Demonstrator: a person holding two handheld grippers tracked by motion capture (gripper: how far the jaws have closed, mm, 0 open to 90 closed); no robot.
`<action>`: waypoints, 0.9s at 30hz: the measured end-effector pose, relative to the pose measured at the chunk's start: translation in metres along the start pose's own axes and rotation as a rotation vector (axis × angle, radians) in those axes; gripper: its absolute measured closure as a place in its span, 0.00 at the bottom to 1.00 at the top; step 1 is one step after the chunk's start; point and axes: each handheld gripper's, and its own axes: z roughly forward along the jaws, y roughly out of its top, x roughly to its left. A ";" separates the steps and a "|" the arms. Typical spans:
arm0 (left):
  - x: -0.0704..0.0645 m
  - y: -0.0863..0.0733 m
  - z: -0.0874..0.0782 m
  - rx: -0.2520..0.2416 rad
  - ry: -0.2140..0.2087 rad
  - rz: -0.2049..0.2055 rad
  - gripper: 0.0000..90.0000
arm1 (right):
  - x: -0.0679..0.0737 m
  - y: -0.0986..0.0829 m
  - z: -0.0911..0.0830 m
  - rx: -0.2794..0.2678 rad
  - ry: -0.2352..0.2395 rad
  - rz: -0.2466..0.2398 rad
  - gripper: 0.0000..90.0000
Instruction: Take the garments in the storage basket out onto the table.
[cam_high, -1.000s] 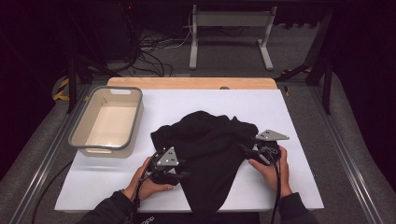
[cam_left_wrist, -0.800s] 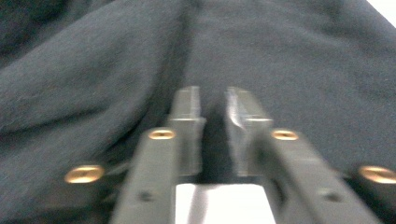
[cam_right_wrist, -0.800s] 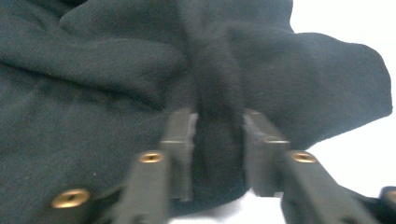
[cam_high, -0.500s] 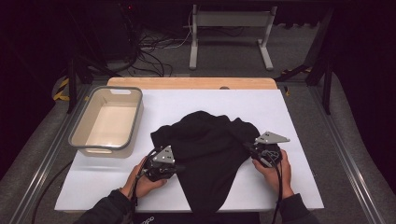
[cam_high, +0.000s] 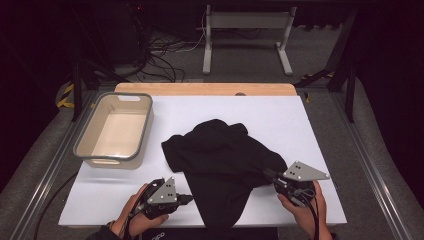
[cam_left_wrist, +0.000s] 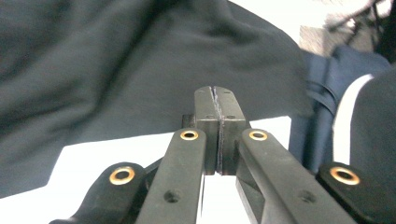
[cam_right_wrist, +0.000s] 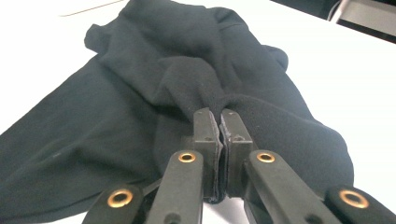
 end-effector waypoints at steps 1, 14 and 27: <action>0.002 0.000 0.000 -0.004 0.005 -0.006 1.00 | 0.004 -0.003 -0.001 0.011 0.007 -0.008 0.96; 0.049 0.012 0.011 -0.074 0.253 -0.071 0.50 | 0.020 -0.009 0.001 0.006 0.042 -0.054 0.78; 0.113 0.015 0.069 0.090 0.295 -0.172 0.55 | -0.037 0.055 0.095 0.079 -0.034 -0.094 0.48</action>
